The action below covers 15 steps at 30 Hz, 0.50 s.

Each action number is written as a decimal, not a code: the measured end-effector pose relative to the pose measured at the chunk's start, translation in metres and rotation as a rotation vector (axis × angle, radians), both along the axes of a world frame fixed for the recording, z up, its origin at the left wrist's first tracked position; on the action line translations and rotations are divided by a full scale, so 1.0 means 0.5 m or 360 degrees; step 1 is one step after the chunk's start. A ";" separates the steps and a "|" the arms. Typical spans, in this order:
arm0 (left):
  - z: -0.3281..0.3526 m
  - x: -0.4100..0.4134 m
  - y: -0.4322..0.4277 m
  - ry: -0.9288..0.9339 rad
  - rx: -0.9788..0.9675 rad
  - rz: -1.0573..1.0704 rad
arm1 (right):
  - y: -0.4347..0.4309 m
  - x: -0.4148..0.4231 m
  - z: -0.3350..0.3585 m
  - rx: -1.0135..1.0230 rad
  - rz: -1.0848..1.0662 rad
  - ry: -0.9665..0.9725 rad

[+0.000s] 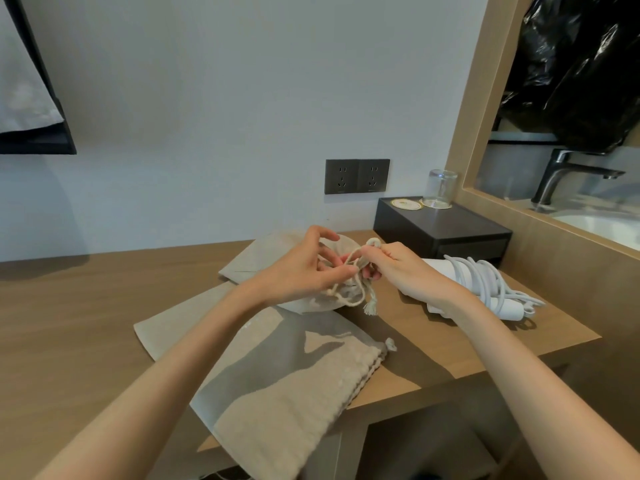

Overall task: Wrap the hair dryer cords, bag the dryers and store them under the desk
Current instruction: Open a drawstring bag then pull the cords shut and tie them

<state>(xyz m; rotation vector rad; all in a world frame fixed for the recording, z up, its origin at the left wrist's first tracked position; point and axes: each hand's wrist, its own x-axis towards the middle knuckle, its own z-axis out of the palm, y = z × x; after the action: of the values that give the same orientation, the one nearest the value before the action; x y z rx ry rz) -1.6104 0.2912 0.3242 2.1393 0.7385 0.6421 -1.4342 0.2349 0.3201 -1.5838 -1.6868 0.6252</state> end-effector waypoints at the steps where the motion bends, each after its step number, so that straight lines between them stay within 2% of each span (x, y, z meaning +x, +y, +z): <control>1: 0.001 0.009 -0.005 0.0043 0.0065 0.0023 | -0.001 -0.001 0.002 -0.0008 -0.0007 0.0005; 6: -0.008 0.030 -0.019 0.0111 0.0334 0.0158 | -0.002 -0.001 0.005 -0.0048 -0.0017 0.0016; 11: -0.026 0.020 0.002 -0.0045 0.0475 0.0265 | 0.002 0.004 -0.001 -0.0048 -0.0043 0.0063; 15: -0.026 -0.006 0.018 -0.0066 0.0492 0.0327 | 0.003 0.010 -0.001 -0.0046 -0.0061 0.0304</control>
<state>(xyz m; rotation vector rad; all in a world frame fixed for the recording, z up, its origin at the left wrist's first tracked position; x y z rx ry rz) -1.6135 0.3001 0.3112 2.3378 0.8910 0.9601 -1.4290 0.2365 0.3194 -1.5214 -1.5095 0.7594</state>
